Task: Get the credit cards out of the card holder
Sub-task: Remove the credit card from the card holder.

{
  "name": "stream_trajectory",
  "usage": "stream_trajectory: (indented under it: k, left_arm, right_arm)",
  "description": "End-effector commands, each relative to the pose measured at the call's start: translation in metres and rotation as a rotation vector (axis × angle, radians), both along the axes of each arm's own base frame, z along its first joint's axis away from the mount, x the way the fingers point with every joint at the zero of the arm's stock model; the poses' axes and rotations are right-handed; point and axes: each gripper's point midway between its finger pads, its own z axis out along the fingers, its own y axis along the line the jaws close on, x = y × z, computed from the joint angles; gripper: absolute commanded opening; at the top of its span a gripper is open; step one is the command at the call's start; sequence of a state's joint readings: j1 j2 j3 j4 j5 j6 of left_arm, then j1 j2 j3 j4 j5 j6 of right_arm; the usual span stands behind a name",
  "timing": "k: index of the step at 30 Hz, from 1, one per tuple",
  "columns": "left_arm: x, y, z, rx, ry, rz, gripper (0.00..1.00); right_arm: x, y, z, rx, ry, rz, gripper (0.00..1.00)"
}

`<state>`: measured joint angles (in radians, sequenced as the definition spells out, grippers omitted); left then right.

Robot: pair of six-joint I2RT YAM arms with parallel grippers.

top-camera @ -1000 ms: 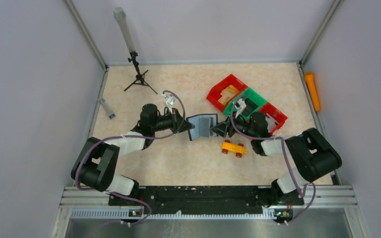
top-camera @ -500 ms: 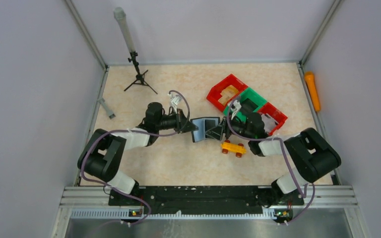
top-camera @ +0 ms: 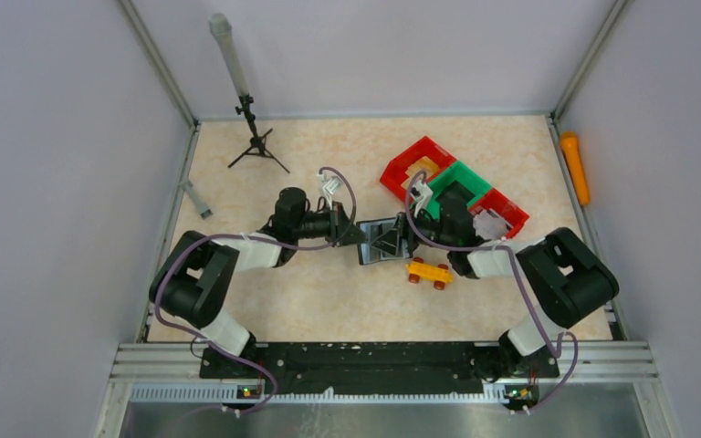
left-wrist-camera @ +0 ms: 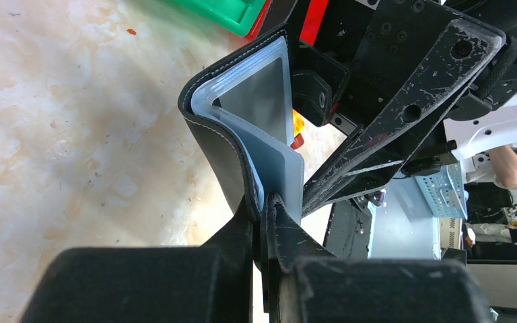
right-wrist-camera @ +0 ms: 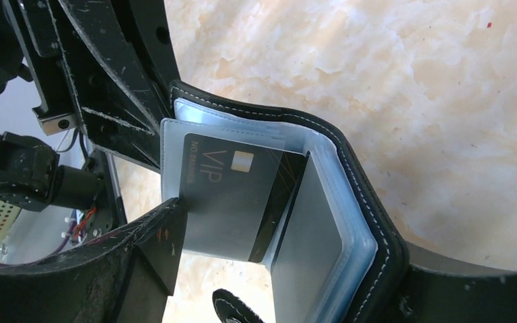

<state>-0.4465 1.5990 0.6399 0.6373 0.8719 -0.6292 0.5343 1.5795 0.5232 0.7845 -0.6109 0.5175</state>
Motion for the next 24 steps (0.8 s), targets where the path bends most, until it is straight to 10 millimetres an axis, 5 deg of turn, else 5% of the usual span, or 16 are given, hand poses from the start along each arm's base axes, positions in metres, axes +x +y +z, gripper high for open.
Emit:
stream_trajectory:
  k: [1,8,17,24]
  left_arm:
    - [0.0,-0.011,0.028,-0.064,-0.091,-0.062,0.0]
    - [0.004,-0.007,0.03,-0.053,-0.107,-0.018,0.03]
    - [0.003,-0.005,0.029,-0.057,-0.124,-0.007,0.51]
    - [0.008,-0.005,0.015,-0.017,-0.09,0.003,0.62]
  right_arm:
    - [0.008,0.009,0.005,-0.022,-0.044,0.004,0.72]
    - [0.012,0.006,0.002,-0.043,-0.04,-0.022,0.49]
    - [0.013,0.006,0.001,-0.049,-0.035,-0.025,0.41]
    - [0.013,0.006,0.0,-0.052,-0.025,-0.026,0.18]
